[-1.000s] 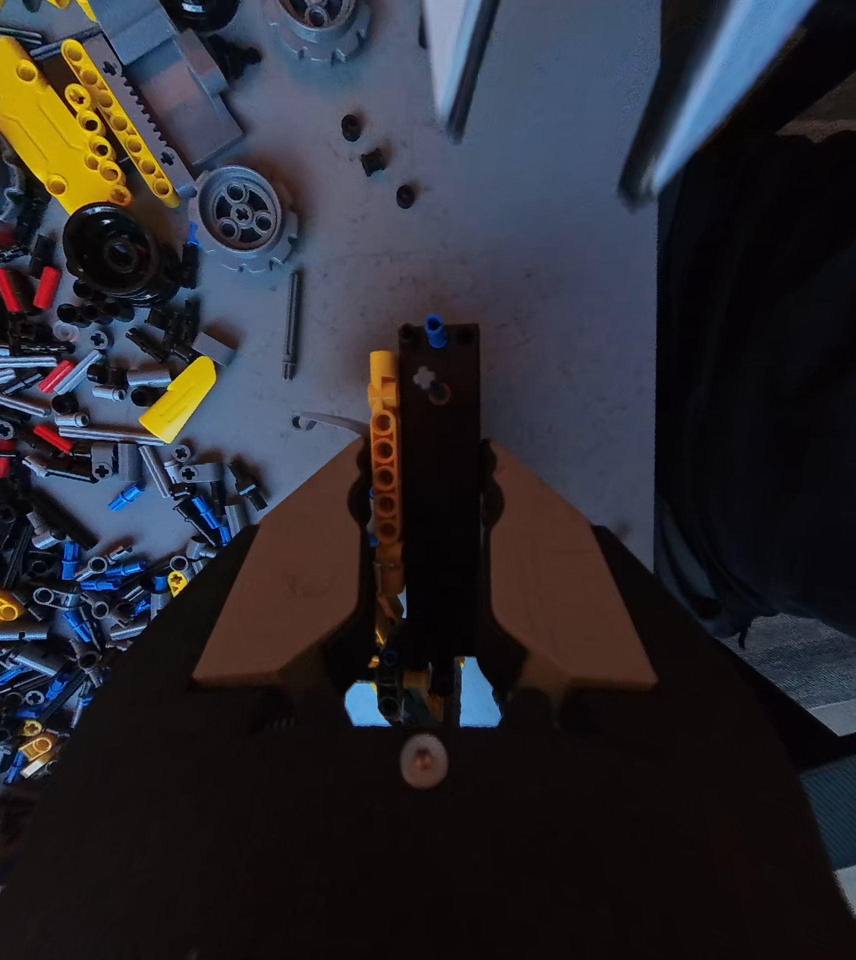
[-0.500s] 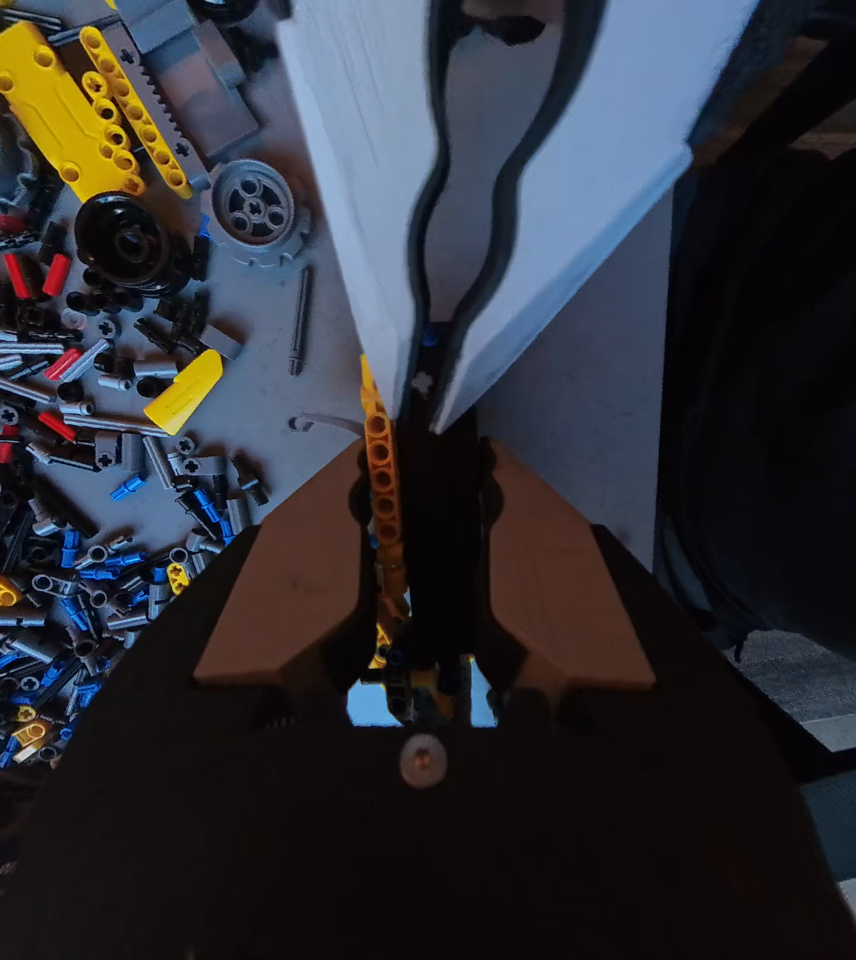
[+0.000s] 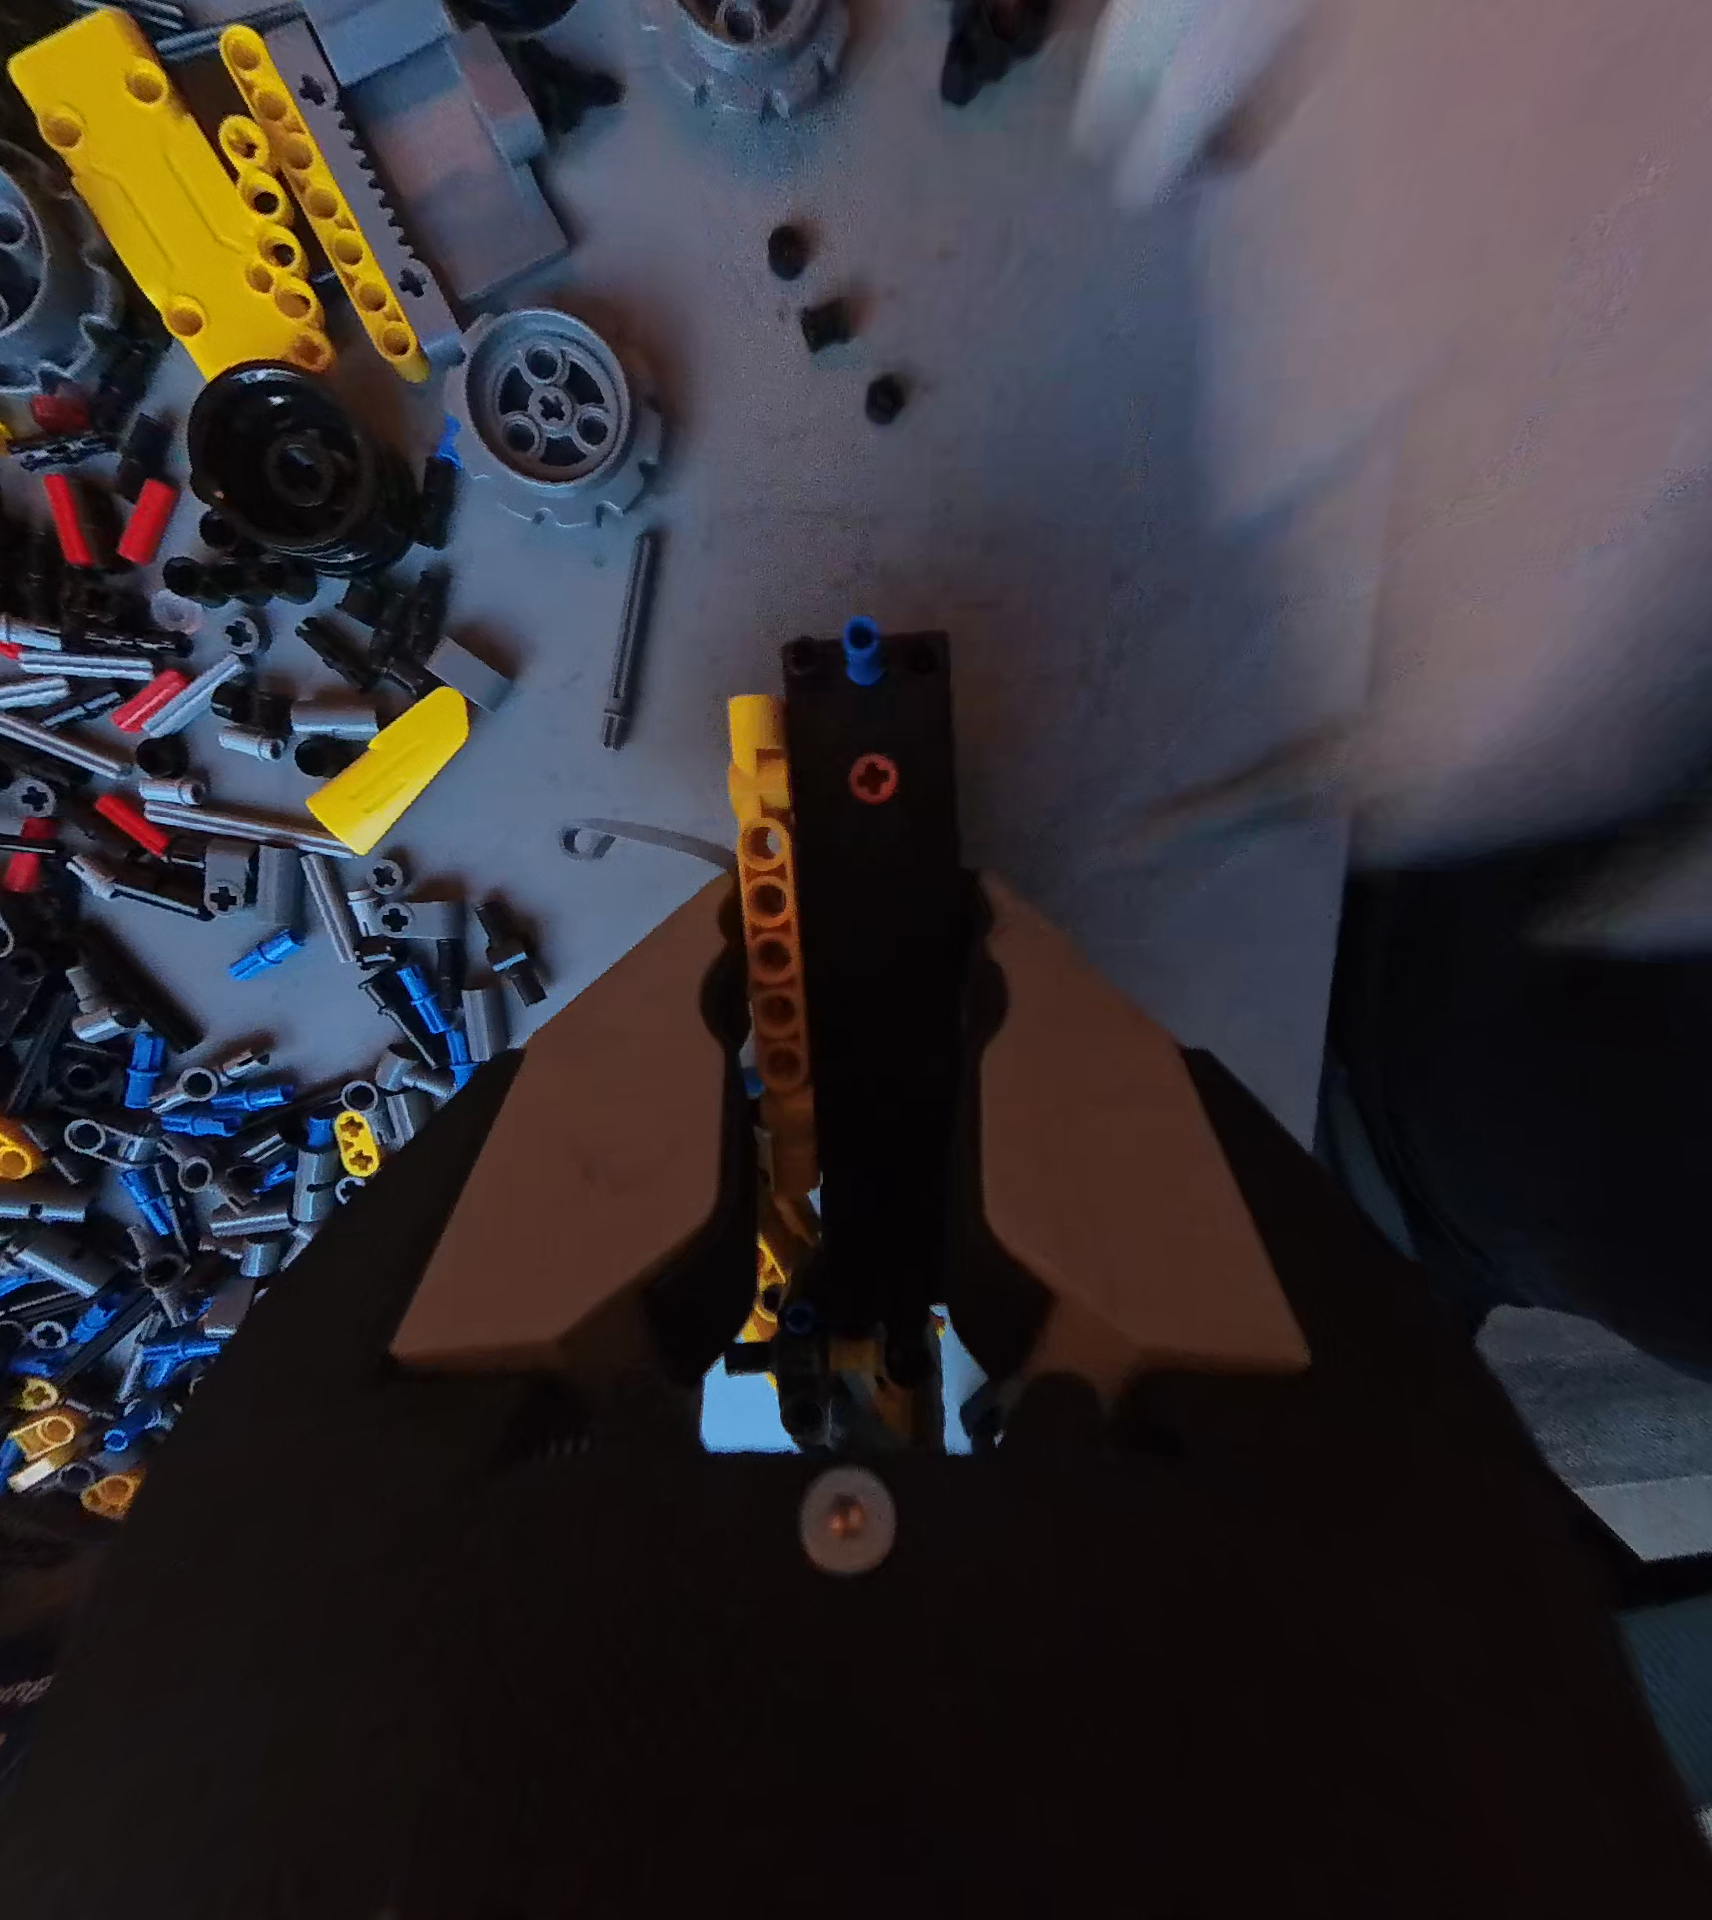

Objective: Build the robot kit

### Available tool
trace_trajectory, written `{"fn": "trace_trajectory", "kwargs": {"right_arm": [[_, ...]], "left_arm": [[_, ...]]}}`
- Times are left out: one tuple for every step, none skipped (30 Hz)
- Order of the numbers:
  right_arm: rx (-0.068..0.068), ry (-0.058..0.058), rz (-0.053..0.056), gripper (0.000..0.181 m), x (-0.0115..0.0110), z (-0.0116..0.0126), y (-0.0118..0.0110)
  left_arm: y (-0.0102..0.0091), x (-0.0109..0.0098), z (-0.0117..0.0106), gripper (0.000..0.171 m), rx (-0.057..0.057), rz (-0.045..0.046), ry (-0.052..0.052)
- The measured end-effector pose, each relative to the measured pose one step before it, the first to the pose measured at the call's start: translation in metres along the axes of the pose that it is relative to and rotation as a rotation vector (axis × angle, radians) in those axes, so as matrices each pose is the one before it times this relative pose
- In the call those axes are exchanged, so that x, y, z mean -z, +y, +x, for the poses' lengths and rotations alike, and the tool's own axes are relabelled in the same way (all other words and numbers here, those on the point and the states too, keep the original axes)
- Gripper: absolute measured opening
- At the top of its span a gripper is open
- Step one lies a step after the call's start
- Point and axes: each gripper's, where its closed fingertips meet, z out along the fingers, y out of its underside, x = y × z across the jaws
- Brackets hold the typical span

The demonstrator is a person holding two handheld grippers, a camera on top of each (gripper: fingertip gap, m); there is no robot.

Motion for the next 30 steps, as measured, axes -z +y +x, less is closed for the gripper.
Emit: {"fn": "trace_trajectory", "kwargs": {"right_arm": [[0.0394,0.0792,0.0069,0.000,0.00779,0.01766,-0.01961],[-0.0010,0.0602,-0.0672,0.001,0.00190,0.01999,0.00065],[-0.0788,-0.0110,-0.0532,0.002,-0.00012,0.01168,0.00512],[-0.0943,-0.0494,-0.0014,0.001,0.00285,0.00315,0.00062],[-0.0508,-0.0145,0.0225,0.001,0.00532,0.00342,-0.00083],[-0.0322,0.0083,-0.0084,0.002,0.00483,0.00433,0.00385],[-0.0370,-0.0061,0.0212,0.002,0.00537,0.00121,0.00070],[-0.0498,-0.0265,0.0376,0.003,0.00545,-0.00172,-0.00143],[-0.0539,-0.0229,0.0250,0.003,0.00476,-0.00055,0.00024],[-0.0520,-0.0193,0.0289,0.002,0.00438,0.00024,-0.00020],[-0.0557,-0.0257,0.0331,0.002,0.00439,-0.00033,-0.00125],[-0.0533,-0.0266,0.0268,0.002,0.00370,-0.00047,-0.00097],[-0.0403,-0.0226,0.0246,0.002,0.00324,-0.00047,-0.00109],[-0.0301,-0.0196,0.0235,0.002,0.00264,-0.00065,-0.00111],[-0.0314,-0.0218,0.0151,0.002,0.00176,-0.00109,-0.00007],[-0.0332,-0.0274,0.0112,0.002,0.00104,-0.00191,0.00039],[-0.0289,-0.0240,0.0110,0.002,0.00089,-0.00182,0.00063],[-0.0196,-0.0118,0.0024,0.002,0.00068,-0.00024,0.00190],[-0.0098,0.0003,-0.0051,0.003,0.00082,0.00126,0.00300],[-0.0051,0.0023,-0.0032,0.003,0.00095,0.00123,0.00265],[-0.0078,-0.0027,0.0010,0.002,0.00136,0.00052,0.00194],[-0.0069,-0.0027,0.0014,0.001,0.00162,0.00048,0.00174],[-0.0041,0.0016,0.0013,0.002,0.00198,0.00106,0.00168],[-0.0059,0.0008,0.0058,0.001,0.00246,0.00118,0.00115],[-0.0064,0.0009,0.0074,0.001,0.00293,0.00123,0.00106],[0.0013,0.0059,0.0052,0.002,0.00304,0.00159,0.00133],[0.0117,0.0136,0.0000,0.001,0.00306,0.00204,0.00189],[0.0226,0.0198,-0.0088,0.002,0.00285,0.00184,0.00268],[0.0349,0.0290,-0.0154,0.002,0.00324,0.00189,0.00307],[0.0434,0.0370,-0.0165,0.002,0.00398,0.00198,0.00279]], "left_arm": [[-0.00080,0.00050,0.00009,0.034,0.0087,0.00363,0.0074],[-0.00132,0.00010,-0.00119,0.035,0.0337,0.01376,0.0158],[0.00127,-0.00037,-0.00092,0.036,-0.0022,-0.00421,0.0004],[0.00082,-0.00070,0.00097,0.036,-0.0214,-0.00826,-0.0123],[0.00107,-0.00051,0.00124,0.036,-0.0272,-0.01188,-0.0165],[0.00118,-0.00003,0.00043,0.039,-0.0167,-0.00880,-0.0145],[0.00000,0.00018,-0.00150,0.036,0.0069,0.00543,-0.0123],[-0.00031,-0.00007,-0.00328,0.036,0.0181,0.01141,-0.0176],[0.00008,0.00000,-0.00187,0.036,0.0081,0.00876,-0.0131],[0.00043,-0.00001,0.00011,0.037,-0.0077,0.00245,-0.0138],[0.00032,-0.00017,0.00053,0.037,-0.0158,-0.00179,-0.0258],[0.00067,-0.00066,0.00154,0.037,-0.0235,-0.00837,-0.0322],[0.00150,-0.00065,0.00235,0.037,-0.0319,-0.01681,-0.0348],[0.00090,-0.00018,0.00185,0.037,-0.0379,-0.01491,-0.0438],[0.00125,-0.00045,0.00163,0.037,-0.0459,-0.01726,-0.0524],[0.00094,-0.00042,0.00094,0.037,-0.0438,-0.01555,-0.0589],[-0.00009,-0.00034,0.00026,0.037,-0.0343,-0.00992,-0.0644],[-0.00195,-0.00002,0.00000,0.037,-0.0310,0.00432,-0.0667],[-0.00184,-0.00024,-0.00005,0.037,-0.0355,0.00770,-0.0688],[-0.00148,-0.00063,-0.00062,0.037,-0.0303,0.00650,-0.0683],[-0.00087,-0.00096,-0.00109,0.037,-0.0210,0.00396,-0.0637],[-0.00029,-0.00114,-0.00097,0.037,-0.0185,0.00015,-0.0557],[0.00071,-0.00167,-0.00075,0.039,-0.0198,-0.00747,-0.0470],[0.00069,-0.00225,-0.00061,0.045,-0.0110,-0.00760,-0.0399],[-0.00001,-0.00251,0.00033,0.053,-0.0019,0.00080,-0.0262],[-0.00010,-0.00200,0.00027,0.059,0.0005,0.00264,-0.0204],[-0.00082,-0.00117,-0.00061,0.062,0.0088,0.00819,-0.0217],[-0.00082,0.00011,-0.00027,0.063,0.0128,0.00894,-0.0148],[-0.00053,0.00096,0.00035,0.064,0.0157,0.00701,-0.0072],[-0.00093,0.00187,0.00115,0.065,0.0200,0.01280,-0.0015]]}}
